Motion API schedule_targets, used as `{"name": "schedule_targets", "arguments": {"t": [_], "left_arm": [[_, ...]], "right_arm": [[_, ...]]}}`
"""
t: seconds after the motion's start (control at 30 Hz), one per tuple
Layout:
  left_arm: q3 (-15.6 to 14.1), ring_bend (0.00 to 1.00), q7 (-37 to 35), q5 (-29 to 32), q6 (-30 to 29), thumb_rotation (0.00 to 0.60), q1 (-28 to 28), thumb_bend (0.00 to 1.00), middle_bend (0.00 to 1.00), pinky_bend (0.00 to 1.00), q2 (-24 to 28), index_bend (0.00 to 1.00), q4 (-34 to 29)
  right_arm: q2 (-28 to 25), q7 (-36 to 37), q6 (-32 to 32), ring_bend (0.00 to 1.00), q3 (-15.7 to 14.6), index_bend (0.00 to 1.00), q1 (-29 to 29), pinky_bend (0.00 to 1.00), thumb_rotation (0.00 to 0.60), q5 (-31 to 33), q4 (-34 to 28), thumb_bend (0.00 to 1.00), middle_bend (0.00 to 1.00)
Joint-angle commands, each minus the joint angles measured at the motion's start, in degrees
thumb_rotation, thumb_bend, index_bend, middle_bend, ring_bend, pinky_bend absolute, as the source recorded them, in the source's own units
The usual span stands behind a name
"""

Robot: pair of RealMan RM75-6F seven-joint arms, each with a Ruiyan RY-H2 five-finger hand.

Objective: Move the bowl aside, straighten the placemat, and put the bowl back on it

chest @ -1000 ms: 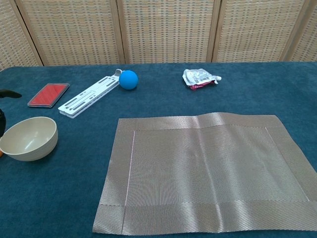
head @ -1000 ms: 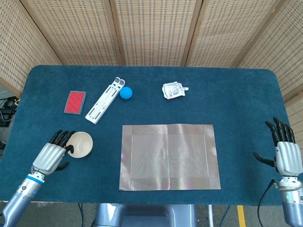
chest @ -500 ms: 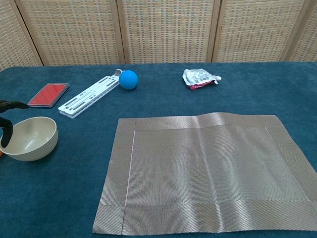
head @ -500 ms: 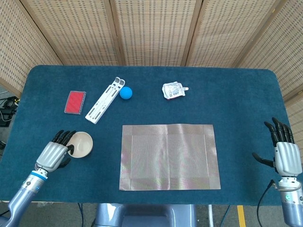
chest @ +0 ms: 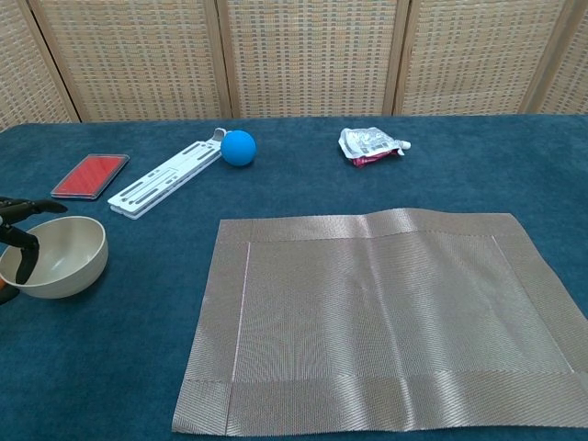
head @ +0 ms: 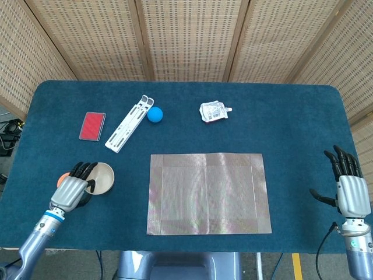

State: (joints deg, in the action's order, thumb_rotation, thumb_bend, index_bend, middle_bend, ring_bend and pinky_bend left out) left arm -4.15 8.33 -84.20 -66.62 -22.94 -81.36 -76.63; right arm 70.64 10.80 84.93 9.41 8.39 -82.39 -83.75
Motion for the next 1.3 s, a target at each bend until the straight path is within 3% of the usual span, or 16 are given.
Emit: {"name": "schedule_targets", "arguments": {"t": [0.03,0.37,0.87,1.3], "left_arm": [[0.39,0.00,-0.07,-0.16,0.56,0.600,-0.24,0.42,0.00,0.00,-1.23,0.57,1.40],[1.16,0.00,-0.56,-0.70,1.56,0.600,-0.85,0.51,0.00,0.00,-4.06,0.62,4.04],[2.26,0.00,0.61,-4.80,-0.87,0.600,-2.32,0.51,0.00,0.00,-3.60,0.64,0.24],[6.48,0.00,3.33,-6.26,2.84,0.600,-8.68,0.51,0.00,0.00,-6.74,0.64,-1.78]], "right_arm": [[-0.04,0.01,0.10,0.00,0.01,0.15,-0.03,0.00,0.600,-0.03,-0.05,0.23,0.00],[-0.12,-0.01,0.20,0.00,-0.04,0.15,-0.08,0.00,0.600,-0.11,-0.22,0.23,0.00],[-0.08,0.07,0.05,0.00,0.05,0.15,-0.02,0.00,0.600,0.13,-0.07,0.23,0.00],[-0.08,0.74,-0.56,0.00,0.42,0.15,0.16,0.00,0.600,0.92,0.45,0.23,0.00]]}}
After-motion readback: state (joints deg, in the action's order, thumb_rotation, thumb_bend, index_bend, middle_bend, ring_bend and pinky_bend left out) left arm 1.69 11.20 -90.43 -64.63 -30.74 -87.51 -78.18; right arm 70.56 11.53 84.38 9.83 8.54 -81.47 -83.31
